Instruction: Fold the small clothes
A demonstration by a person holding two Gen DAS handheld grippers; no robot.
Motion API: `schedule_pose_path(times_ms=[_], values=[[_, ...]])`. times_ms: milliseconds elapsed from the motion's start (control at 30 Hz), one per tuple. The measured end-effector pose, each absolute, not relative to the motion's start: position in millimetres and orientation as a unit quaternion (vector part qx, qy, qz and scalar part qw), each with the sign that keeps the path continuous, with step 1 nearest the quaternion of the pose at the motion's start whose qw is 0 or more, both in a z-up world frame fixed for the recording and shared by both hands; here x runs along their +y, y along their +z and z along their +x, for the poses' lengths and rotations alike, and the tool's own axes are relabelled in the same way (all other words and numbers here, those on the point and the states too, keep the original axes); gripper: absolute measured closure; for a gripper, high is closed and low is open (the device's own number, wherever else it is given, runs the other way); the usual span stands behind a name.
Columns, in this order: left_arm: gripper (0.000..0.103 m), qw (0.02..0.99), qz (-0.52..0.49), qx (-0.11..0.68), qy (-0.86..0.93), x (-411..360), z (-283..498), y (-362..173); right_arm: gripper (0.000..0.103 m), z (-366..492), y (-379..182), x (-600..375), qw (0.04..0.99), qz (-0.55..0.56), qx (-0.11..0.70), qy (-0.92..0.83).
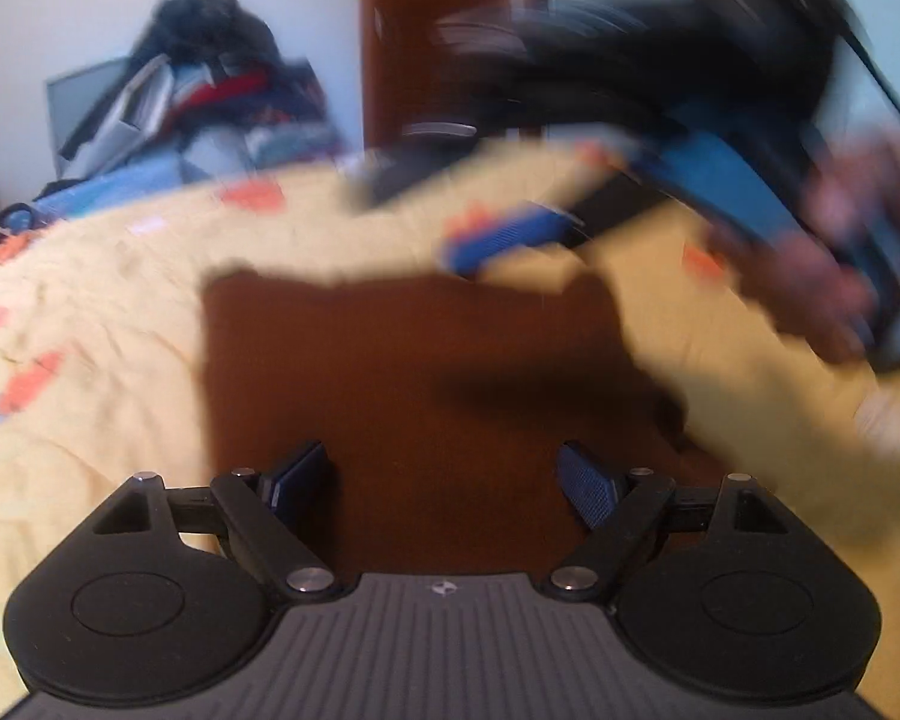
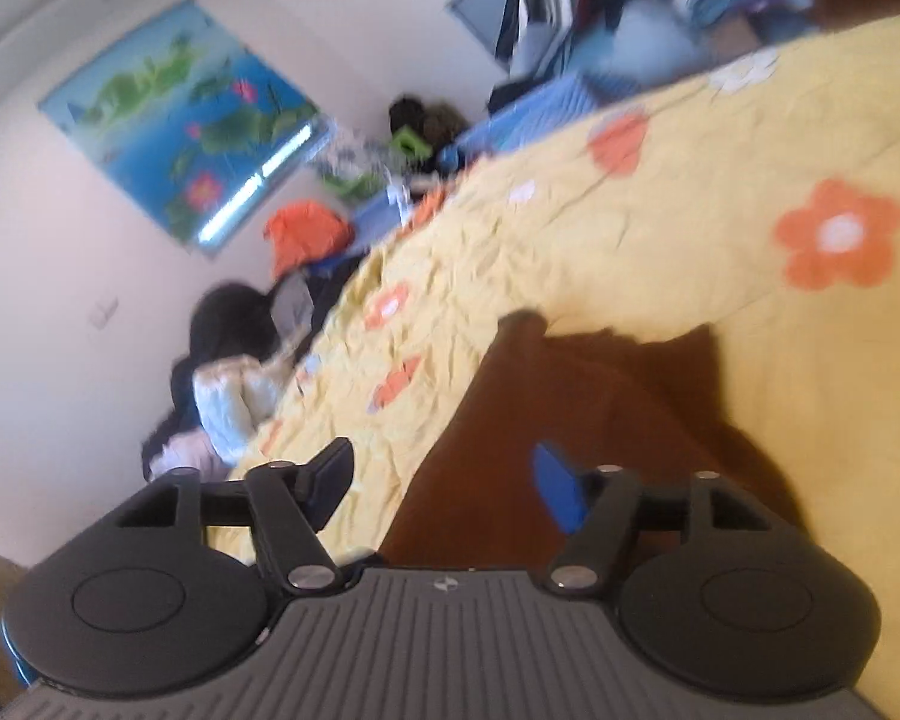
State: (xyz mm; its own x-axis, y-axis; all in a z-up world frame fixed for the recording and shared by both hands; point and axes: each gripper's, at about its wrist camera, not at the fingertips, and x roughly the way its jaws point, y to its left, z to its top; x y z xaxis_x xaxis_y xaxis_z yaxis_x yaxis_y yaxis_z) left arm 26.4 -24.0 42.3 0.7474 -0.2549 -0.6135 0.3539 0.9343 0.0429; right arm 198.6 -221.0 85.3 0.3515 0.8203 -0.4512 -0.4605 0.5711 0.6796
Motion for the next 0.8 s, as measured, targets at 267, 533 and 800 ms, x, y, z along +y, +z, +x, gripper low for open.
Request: schedule_pose_path(times_ms=[267, 533, 800], values=[[0.013, 0.943, 0.049, 0.281, -0.17, -17, 30, 27, 0.103, 256, 19, -222, 0.793, 0.209, 0.466, 0.331], [0.006, 0.942, 0.038, 0.281, -0.18, -12, 31, 26, 0.033, 253, 88, -203, 0.791, 0.201, 0.426, 0.391], [0.006, 0.942, 0.03, 0.282, -0.179, -10, 29, 26, 0.046, 305, 33, -96, 0.801, 0.151, 0.456, 0.358]])
